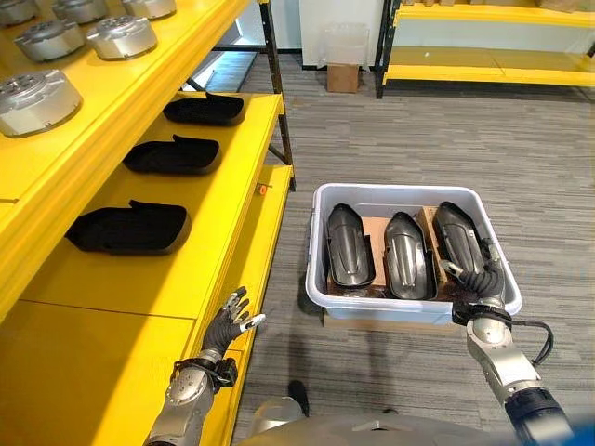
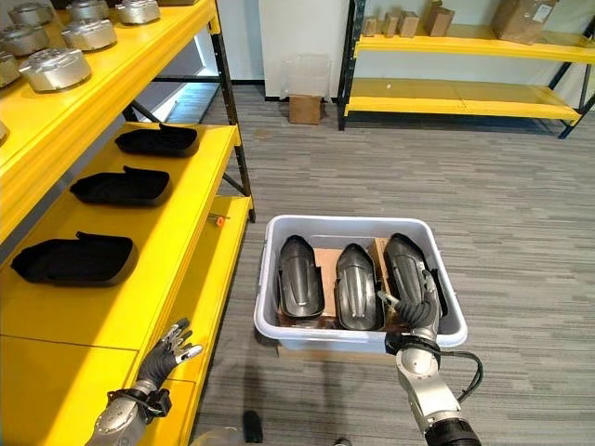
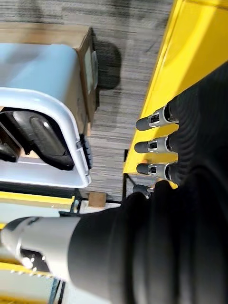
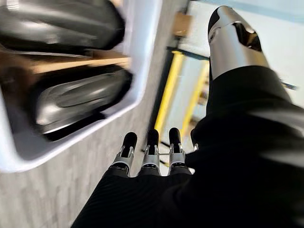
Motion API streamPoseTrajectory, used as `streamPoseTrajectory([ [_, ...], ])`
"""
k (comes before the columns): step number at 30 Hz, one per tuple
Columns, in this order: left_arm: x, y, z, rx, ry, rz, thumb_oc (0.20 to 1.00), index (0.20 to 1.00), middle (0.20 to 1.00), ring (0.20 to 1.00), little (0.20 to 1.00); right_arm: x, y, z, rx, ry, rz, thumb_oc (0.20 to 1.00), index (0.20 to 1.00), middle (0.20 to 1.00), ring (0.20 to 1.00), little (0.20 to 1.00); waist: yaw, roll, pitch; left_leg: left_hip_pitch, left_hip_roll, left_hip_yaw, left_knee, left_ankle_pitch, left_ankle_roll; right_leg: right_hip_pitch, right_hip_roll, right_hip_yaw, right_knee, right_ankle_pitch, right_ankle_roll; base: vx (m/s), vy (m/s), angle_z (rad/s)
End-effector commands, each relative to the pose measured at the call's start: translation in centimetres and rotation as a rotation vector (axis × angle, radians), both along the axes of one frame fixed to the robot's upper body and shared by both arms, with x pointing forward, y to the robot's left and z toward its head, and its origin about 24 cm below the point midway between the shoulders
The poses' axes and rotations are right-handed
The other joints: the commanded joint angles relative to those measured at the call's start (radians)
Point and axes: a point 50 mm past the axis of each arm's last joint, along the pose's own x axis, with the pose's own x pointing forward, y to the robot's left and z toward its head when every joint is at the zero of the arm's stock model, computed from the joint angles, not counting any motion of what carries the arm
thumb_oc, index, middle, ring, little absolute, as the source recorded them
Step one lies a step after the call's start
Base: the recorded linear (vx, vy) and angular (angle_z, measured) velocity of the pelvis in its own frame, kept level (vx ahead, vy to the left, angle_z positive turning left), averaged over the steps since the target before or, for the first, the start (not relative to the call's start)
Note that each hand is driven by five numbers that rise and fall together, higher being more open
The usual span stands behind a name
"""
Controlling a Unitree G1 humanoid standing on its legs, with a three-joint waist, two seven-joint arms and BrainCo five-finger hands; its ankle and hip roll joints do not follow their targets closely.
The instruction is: Move parts from the plastic box to the shelf.
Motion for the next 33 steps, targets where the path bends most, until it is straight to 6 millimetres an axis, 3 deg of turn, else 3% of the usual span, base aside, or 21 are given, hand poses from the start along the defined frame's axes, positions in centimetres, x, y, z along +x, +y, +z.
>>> streamPoseTrajectory([
  [1,2.4,0.4,2.3,-0.035,-0.139,0.004,1.000,1.000,1.000,1.000,1.000,1.3,-0.2,3.9,-0.073,-0.223,0.020,1.000,1.000,1.000,1.000,1.000,0.014,0.009,-0.022,-0.015,0.017,-0.015,0.020,-0.063,-0.030,-0.052,0.057,0.008,0.141,-0.075,-0.021,0.14,0.183,0.01],
  [5,3.2,0.6,3.5,-0.065,-0.175,-0.010,1.000,1.000,1.000,1.000,1.000,1.6,-0.1,5.0,-0.106,-0.268,0.007,1.000,1.000,1.000,1.000,1.000,0.016,0.004,-0.023,-0.018,-0.013,-0.032,0.042,-0.091,0.002,-0.099,0.053,0.019,0.267,-0.063,-0.002,0.10,0.213,0.03],
  [9,3.2,0.5,3.4,-0.065,-0.156,-0.033,1.000,1.000,1.000,1.000,1.000,2.0,0.1,5.4,-0.104,-0.279,0.001,1.000,1.000,1.000,1.000,1.000,0.020,-0.004,-0.019,-0.016,-0.039,-0.048,0.049,-0.103,0.024,-0.153,0.067,0.017,0.411,-0.035,0.026,0.05,0.175,0.01],
  [10,3.1,0.4,3.5,-0.056,-0.150,-0.066,1.000,1.000,1.000,1.000,1.000,2.2,0.3,5.5,-0.097,-0.290,-0.003,1.000,1.000,1.000,1.000,1.000,0.018,0.004,-0.010,-0.017,-0.042,-0.052,0.070,-0.121,0.047,-0.248,0.041,0.009,0.606,0.009,0.063,-0.01,0.163,0.06],
  [13,2.6,0.2,3.1,-0.062,-0.128,-0.075,1.000,1.000,1.000,1.000,1.000,2.2,0.7,5.4,-0.088,-0.288,0.000,1.000,1.000,1.000,1.000,1.000,0.013,0.010,0.002,-0.003,-0.049,-0.046,0.084,-0.153,0.069,-0.347,-0.020,0.030,0.757,0.067,0.092,-0.01,0.074,0.03],
  [15,2.4,0.0,3.0,-0.076,-0.118,-0.085,1.000,1.000,1.000,1.000,1.000,2.2,0.9,5.2,-0.093,-0.292,0.007,1.000,1.000,1.000,1.000,1.000,0.019,0.009,0.001,0.011,-0.044,-0.039,0.091,-0.167,0.065,-0.342,-0.097,0.018,0.680,0.076,0.084,0.07,-0.118,-0.02],
  [17,2.7,-0.1,3.3,-0.071,-0.119,-0.103,1.000,1.000,1.000,1.000,1.000,2.3,0.9,5.2,-0.089,-0.293,0.012,1.000,1.000,1.000,1.000,1.000,0.021,0.001,0.004,0.018,-0.031,-0.038,0.103,-0.174,0.053,-0.308,-0.136,0.010,0.555,0.094,0.083,0.10,-0.327,0.03],
  [18,3.3,0.0,3.9,-0.061,-0.122,-0.113,1.000,1.000,1.000,1.000,1.000,2.3,0.9,5.2,-0.069,-0.297,0.015,1.000,1.000,1.000,1.000,1.000,0.018,-0.018,0.017,0.027,-0.015,-0.056,0.127,-0.198,0.041,-0.280,-0.176,0.047,0.361,0.168,0.092,0.09,-0.572,0.07],
  [19,3.4,0.1,4.2,-0.049,-0.129,-0.114,1.000,1.000,1.000,1.000,1.000,2.3,1.1,5.2,-0.057,-0.298,0.029,1.000,1.000,1.000,1.000,1.000,0.014,-0.021,0.030,0.033,0.007,-0.064,0.134,-0.209,0.038,-0.293,-0.187,0.091,0.333,0.195,0.101,0.19,-0.835,0.15],
  [20,2.9,0.0,3.5,-0.055,-0.122,-0.073,1.000,1.000,1.000,1.000,1.000,2.5,1.3,4.9,-0.071,-0.267,0.061,1.000,1.000,1.000,1.000,1.000,0.034,-0.020,0.026,0.032,0.065,-0.052,0.124,-0.167,-0.008,-0.195,-0.159,0.014,0.206,0.105,0.092,0.17,-0.569,0.12],
  [23,2.6,-0.2,3.5,-0.066,-0.123,-0.074,1.000,1.000,1.000,1.000,1.000,2.6,1.0,4.7,-0.081,-0.239,0.045,1.000,1.000,1.000,1.000,1.000,0.051,-0.016,0.019,0.030,0.091,-0.040,0.109,-0.135,-0.032,-0.150,-0.138,-0.034,0.168,0.059,0.078,0.12,-0.229,-0.02],
  [26,1.6,-0.1,3.2,-0.072,-0.104,-0.056,1.000,1.000,1.000,1.000,1.000,2.7,0.2,4.3,-0.102,-0.189,0.018,1.000,1.000,1.000,1.000,1.000,0.072,-0.014,0.016,0.028,0.119,-0.042,0.102,-0.110,-0.057,-0.105,-0.109,-0.067,0.147,0.021,0.050,0.12,-0.115,-0.11],
  [33,1.6,0.2,3.1,-0.078,-0.101,-0.008,1.000,1.000,1.000,1.000,1.000,3.4,-0.9,4.6,-0.161,-0.158,-0.039,1.000,1.000,1.000,1.000,1.000,0.089,-0.011,0.045,-0.040,0.144,-0.047,0.170,-0.107,-0.075,-0.146,-0.090,-0.087,0.189,-0.004,0.025,0.03,-0.076,0.02],
])
